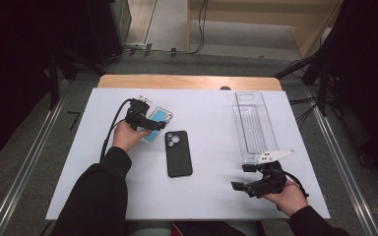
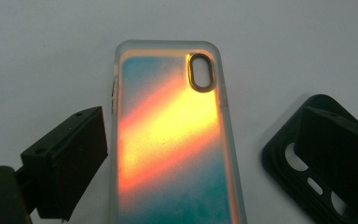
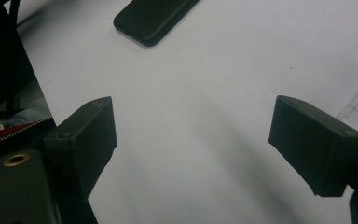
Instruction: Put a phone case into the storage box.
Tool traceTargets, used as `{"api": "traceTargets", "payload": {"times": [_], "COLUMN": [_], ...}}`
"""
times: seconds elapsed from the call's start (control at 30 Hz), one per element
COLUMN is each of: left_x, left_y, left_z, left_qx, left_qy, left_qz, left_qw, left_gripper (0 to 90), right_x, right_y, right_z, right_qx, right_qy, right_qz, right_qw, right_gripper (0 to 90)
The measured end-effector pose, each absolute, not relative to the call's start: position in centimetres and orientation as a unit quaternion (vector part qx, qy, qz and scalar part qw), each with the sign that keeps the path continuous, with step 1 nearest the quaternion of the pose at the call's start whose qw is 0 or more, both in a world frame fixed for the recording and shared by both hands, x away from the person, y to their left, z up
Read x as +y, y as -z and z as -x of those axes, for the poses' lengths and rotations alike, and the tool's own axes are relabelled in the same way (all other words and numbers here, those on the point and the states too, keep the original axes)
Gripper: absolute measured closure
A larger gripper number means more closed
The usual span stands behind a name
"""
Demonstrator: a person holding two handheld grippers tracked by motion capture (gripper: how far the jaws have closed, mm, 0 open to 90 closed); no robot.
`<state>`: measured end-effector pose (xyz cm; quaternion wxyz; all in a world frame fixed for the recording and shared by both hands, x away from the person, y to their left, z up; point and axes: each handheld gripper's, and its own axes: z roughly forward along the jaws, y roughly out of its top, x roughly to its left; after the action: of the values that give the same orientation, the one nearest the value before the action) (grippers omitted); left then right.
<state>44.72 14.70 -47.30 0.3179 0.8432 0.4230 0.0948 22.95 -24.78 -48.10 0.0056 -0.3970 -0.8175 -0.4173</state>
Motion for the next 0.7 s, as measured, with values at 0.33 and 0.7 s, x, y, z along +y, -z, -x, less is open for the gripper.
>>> {"api": "traceTargets", "payload": {"times": [0.33, 0.7], "left_x": [14.7, 14.8], "left_y": [48.1, 49.3], "left_z": [-44.9, -45.0], "left_qx": [0.424, 0.424], "left_qy": [-0.097, -0.097], "left_qz": [-0.848, -0.855], "left_qw": [0.303, 0.284], "left_gripper": [2.8, 2.8], "right_x": [-24.8, -24.8], "right_y": [48.1, 48.1], "right_z": [-22.9, -23.0], "right_qx": [-0.818, -0.817], "right_qy": [0.417, 0.417], "right_qz": [0.397, 0.398], "right_qw": [0.006, 0.005], "right_gripper": [13.1, 13.1]}}
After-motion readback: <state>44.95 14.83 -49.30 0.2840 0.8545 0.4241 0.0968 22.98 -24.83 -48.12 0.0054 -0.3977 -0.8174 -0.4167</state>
